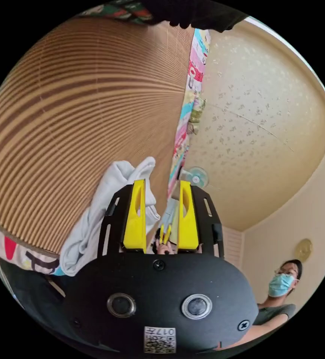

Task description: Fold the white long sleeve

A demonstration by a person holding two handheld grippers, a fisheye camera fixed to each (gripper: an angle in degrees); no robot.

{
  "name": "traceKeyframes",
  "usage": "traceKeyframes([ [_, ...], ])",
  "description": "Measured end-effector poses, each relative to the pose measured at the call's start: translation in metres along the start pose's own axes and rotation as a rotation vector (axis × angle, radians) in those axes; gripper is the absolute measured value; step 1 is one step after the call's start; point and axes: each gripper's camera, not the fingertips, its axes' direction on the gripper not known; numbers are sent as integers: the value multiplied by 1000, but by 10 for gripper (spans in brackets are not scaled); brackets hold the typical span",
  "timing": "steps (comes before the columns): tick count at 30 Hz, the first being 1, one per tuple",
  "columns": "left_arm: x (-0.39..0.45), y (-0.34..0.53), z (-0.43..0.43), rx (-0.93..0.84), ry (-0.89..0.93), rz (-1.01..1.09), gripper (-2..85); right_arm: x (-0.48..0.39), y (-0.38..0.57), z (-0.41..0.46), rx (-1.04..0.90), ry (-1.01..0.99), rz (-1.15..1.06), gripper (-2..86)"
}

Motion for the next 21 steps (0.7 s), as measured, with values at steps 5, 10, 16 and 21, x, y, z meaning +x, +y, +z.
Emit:
traceKeyframes([
  [5,-3,9,18,-190,-359,80,171,-24,12,51,-343,308,-180,62],
  [10,-40,46,67,-612,-552,148,131,13,82,131,-858,675,-229,117],
  [16,-15,76,90,-627,-565,219,78,40,140,235,-1185,935,-253,190],
  [21,72,139,126,-607,-612,525,67,40,162,311,-1394,1277,-404,207],
])
